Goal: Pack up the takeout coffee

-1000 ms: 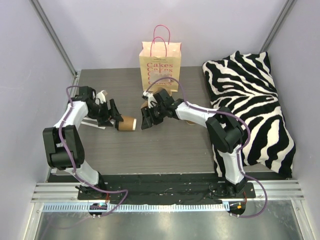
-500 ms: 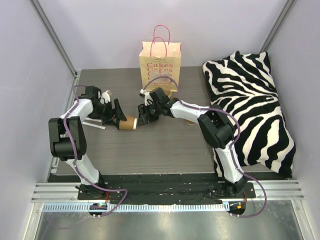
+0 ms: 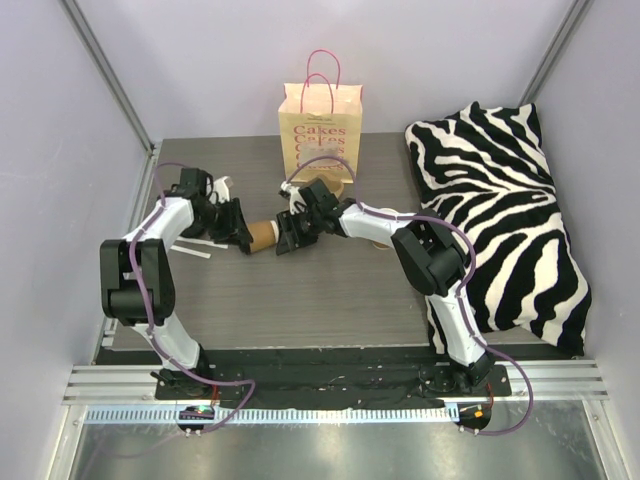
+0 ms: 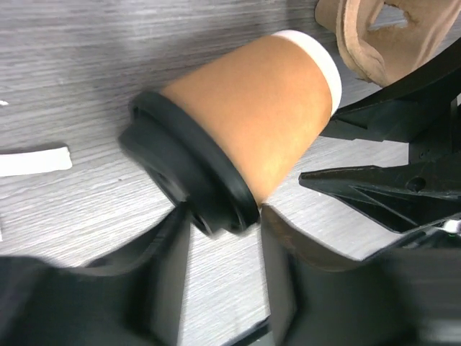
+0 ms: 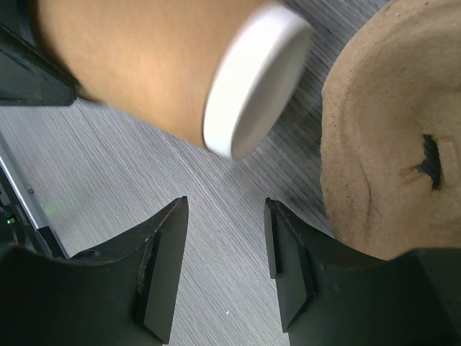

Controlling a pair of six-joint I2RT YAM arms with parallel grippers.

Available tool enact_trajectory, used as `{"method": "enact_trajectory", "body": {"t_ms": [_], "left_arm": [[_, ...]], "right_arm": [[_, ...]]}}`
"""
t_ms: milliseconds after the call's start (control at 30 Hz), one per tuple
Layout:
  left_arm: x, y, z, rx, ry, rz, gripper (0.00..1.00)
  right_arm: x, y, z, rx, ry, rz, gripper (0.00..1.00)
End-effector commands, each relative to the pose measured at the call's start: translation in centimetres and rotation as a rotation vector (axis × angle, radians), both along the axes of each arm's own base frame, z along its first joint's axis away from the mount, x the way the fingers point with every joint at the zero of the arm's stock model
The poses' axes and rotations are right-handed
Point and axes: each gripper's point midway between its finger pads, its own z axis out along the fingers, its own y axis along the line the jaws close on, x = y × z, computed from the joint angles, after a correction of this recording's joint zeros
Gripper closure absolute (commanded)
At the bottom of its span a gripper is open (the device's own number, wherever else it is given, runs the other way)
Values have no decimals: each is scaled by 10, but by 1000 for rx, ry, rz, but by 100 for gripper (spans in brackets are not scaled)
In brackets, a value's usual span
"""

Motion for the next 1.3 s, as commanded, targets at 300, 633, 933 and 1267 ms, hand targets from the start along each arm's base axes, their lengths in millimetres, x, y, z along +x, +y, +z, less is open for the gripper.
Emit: {"method": "enact_trajectory", "body": {"t_ms": [300,633,933,1267], "left_arm": [[19,14,33,205,-159,-61,78],[42,53,87,698,-299,-326,79],[74,66,78,1237,-261,-756,78],[97,63,67,1366,-253,-840,73]], "right_arm": [[-1,8,37,79,-42,16,45],[3,-5,90,157,-55,-9,43],[16,-44,126,174,-63,-76,42],[23,-83,139,146,-93,-122,41]]}}
